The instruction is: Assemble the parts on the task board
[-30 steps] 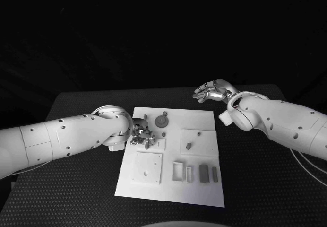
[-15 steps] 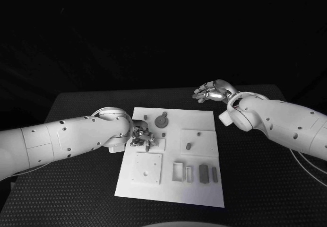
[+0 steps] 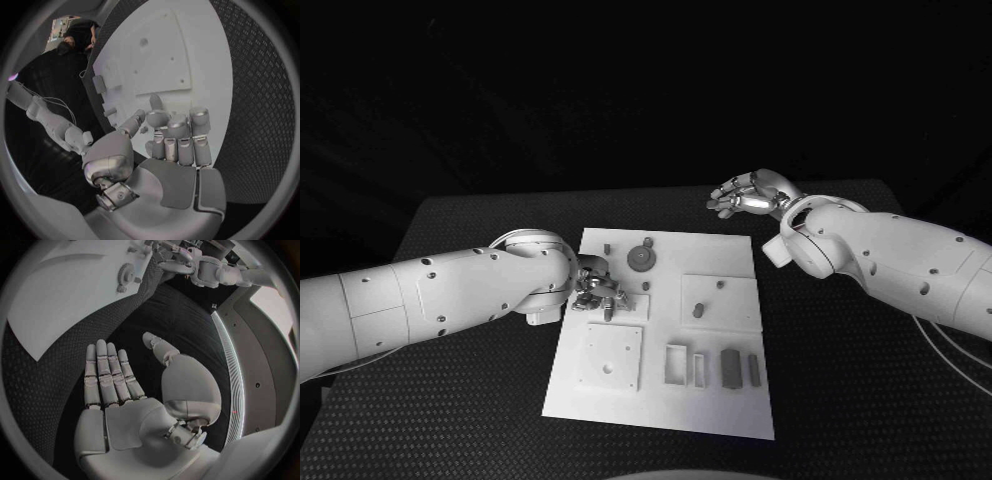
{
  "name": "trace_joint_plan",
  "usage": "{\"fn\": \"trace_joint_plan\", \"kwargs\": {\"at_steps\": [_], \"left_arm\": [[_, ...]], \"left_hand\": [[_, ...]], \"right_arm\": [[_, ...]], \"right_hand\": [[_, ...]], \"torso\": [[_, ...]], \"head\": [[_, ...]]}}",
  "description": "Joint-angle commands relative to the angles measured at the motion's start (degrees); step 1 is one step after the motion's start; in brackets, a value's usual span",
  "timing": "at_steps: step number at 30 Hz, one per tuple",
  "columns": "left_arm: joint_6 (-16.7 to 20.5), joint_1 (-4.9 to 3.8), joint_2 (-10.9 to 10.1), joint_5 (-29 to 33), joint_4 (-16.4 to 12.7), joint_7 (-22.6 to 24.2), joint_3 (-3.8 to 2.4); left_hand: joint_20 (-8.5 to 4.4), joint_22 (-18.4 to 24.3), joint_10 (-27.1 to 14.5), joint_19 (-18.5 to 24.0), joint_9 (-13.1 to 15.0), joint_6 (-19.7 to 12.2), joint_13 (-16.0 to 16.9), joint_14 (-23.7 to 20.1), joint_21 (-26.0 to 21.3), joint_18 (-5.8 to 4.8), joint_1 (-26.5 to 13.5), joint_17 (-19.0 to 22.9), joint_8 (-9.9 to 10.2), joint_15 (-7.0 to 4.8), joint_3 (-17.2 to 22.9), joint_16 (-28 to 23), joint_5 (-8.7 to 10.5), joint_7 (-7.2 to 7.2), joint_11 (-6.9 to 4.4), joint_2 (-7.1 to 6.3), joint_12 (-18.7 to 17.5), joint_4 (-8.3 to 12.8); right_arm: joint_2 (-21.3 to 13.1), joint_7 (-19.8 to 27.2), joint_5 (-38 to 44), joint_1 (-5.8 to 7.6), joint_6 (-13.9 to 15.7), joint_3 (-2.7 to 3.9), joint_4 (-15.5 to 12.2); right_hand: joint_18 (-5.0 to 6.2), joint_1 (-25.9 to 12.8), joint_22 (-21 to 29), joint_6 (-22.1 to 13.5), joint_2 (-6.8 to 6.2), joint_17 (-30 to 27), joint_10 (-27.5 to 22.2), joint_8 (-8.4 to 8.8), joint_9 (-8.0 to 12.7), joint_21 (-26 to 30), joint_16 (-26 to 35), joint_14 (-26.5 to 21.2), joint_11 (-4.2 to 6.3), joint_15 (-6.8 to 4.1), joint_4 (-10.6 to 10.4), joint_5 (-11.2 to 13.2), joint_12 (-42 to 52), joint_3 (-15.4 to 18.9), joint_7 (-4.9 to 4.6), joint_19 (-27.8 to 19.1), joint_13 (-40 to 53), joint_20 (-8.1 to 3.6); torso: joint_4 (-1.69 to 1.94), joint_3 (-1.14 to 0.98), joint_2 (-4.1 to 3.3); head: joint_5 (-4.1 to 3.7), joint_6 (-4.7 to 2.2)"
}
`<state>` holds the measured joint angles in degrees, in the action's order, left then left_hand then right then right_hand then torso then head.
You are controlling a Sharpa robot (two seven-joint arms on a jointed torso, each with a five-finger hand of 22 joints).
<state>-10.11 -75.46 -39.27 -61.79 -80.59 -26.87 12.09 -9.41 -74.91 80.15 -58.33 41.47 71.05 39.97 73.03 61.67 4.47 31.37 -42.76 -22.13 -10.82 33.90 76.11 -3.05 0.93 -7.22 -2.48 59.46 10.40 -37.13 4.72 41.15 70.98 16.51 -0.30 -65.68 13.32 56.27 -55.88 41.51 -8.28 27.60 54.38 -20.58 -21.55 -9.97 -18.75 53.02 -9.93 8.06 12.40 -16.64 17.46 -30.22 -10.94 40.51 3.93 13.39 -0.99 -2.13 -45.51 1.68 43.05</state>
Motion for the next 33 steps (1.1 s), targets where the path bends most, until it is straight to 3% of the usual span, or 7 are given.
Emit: {"fn": "trace_joint_plan", "kwargs": {"at_steps": [1, 9, 12, 16, 20, 27, 33], "left_arm": [[1.1, 0.00, -0.2, -0.2, -0.4, 0.3, -0.06], [1.6, -0.05, -1.0, 1.7, -1.3, 0.5, -0.79], [1.3, -0.07, -1.3, 2.7, -1.4, 0.4, -1.76], [2.3, -0.32, -2.0, 5.0, -1.2, 1.0, -4.10], [2.7, -1.83, -2.5, 7.9, -0.2, 1.9, -4.88], [3.4, -4.57, -2.3, 9.7, 3.3, 3.8, -5.35], [4.5, -5.17, 0.2, 5.9, 7.8, 5.0, -5.36]], "left_hand": [[-5.97, -0.7, 0.0, 0.4, 0.1, -0.4, -0.1, -0.2, 0.0, 0.58, -0.2, 0.1, -0.1, -0.39, 0.0, 0.3, 0.28, 0.22, -0.24, -1.13, 0.2, -0.7], [-6.01, -0.7, -0.1, 0.7, 0.3, -1.0, -0.1, -0.5, 0.0, 0.76, -1.7, 0.1, 0.0, -0.61, -3.5, 0.5, 0.26, 0.15, -0.18, -2.51, 0.4, 0.1], [-6.08, -0.7, -0.2, 0.9, 0.0, -1.9, -0.2, -0.6, -0.1, 0.90, -1.7, 0.2, 0.6, -0.74, -4.0, 0.4, 0.25, -0.08, 0.01, -2.78, 0.3, 0.5], [-6.05, -0.6, -0.4, 1.2, -0.8, -4.5, -0.3, -1.2, -0.4, 0.98, -0.4, 0.5, 2.5, -0.98, -4.1, 0.0, 0.25, -1.03, 0.93, -2.68, 0.1, 1.8], [-5.51, -0.1, -2.3, 2.7, -1.5, -7.8, -1.2, -3.2, -1.8, 0.52, 2.9, 1.4, 4.5, 0.02, -3.6, -2.0, 0.11, -2.45, 2.29, -1.68, -1.8, 3.9], [-4.64, 0.8, -4.7, 3.9, -1.7, -12.4, -2.3, -5.1, -3.8, -0.50, 8.1, 2.7, 6.2, 1.48, -3.3, -4.5, -0.97, -4.10, 3.87, -0.94, -4.0, 5.3], [-3.80, 1.7, -7.2, 6.0, -1.4, -14.1, -3.8, -7.3, -6.4, -1.45, 9.2, 4.5, 6.3, 2.47, -4.1, -7.4, -0.94, -4.89, 4.70, -1.23, -6.9, 4.5]], "right_arm": [[0.0, 0.6, -0.1, -0.03, -0.6, 0.02, 0.0], [0.1, 0.6, -0.1, -0.03, -0.5, 0.02, 0.1], [0.1, 0.6, -0.1, -0.03, -0.5, 0.02, 0.2], [0.1, 0.6, -0.1, -0.03, -0.5, 0.02, 0.4], [0.1, 0.6, -0.1, -0.03, -0.6, 0.02, 0.7], [0.1, 0.6, -0.1, -0.03, -0.5, 0.02, 0.9], [0.0, 0.6, -0.1, -0.03, -0.5, 0.02, 0.8]], "right_hand": [[0.39, -0.5, -0.1, 0.3, -0.09, -0.1, 0.3, -0.12, 0.1, 0.3, 0.4, -0.1, -0.08, 0.38, 0.0, -0.3, -0.3, 0.2, -0.90, -0.2, 0.0, 0.03], [0.38, -0.5, -0.1, 0.3, -0.12, -0.1, 0.2, -0.10, 0.1, 0.4, 0.4, -0.1, -0.10, 0.40, 0.0, -0.3, -0.4, 0.2, -0.97, -0.2, 0.0, 0.03], [0.38, -0.5, -0.1, 0.2, -0.13, -0.1, 0.2, -0.09, 0.1, 0.4, 0.4, -0.1, -0.10, 0.41, 0.0, -0.3, -0.4, 0.2, -0.98, -0.2, 0.0, 0.03], [0.38, -0.5, -0.1, 0.2, -0.12, -0.1, 0.2, -0.09, 0.1, 0.4, 0.4, -0.2, -0.10, 0.41, 0.0, -0.3, -0.4, 0.2, -0.99, -0.2, 0.0, 0.03], [0.38, -0.5, -0.1, 0.2, -0.12, -0.1, 0.2, -0.09, 0.1, 0.4, 0.4, -0.2, -0.10, 0.41, 0.0, -0.3, -0.4, 0.2, -1.00, -0.2, 0.0, 0.03], [0.38, -0.5, -0.1, 0.2, -0.11, -0.1, 0.3, -0.10, 0.2, 0.4, 0.4, -0.2, -0.11, 0.41, 0.0, -0.3, -0.4, 0.2, -1.01, -0.2, 0.0, 0.03], [0.38, -0.5, -0.2, 0.2, -0.12, -0.1, 0.3, -0.10, 0.2, 0.4, 0.4, -0.2, -0.11, 0.41, 0.0, -0.3, -0.5, 0.2, -1.01, -0.2, 0.0, 0.03]], "torso": [[0.00, 0.00, 0.00], [0.01, 0.01, 0.02], [0.03, 0.01, 0.04], [0.04, 0.02, 0.02], [0.02, -0.02, 0.05], [-0.01, -0.04, -0.01], [0.00, 0.04, -0.08]], "head": [[0.00, -0.02], [0.08, -0.36], [0.10, -0.48], [0.17, -1.07], [0.26, -1.59], [0.28, -2.22], [0.17, -2.58]]}}
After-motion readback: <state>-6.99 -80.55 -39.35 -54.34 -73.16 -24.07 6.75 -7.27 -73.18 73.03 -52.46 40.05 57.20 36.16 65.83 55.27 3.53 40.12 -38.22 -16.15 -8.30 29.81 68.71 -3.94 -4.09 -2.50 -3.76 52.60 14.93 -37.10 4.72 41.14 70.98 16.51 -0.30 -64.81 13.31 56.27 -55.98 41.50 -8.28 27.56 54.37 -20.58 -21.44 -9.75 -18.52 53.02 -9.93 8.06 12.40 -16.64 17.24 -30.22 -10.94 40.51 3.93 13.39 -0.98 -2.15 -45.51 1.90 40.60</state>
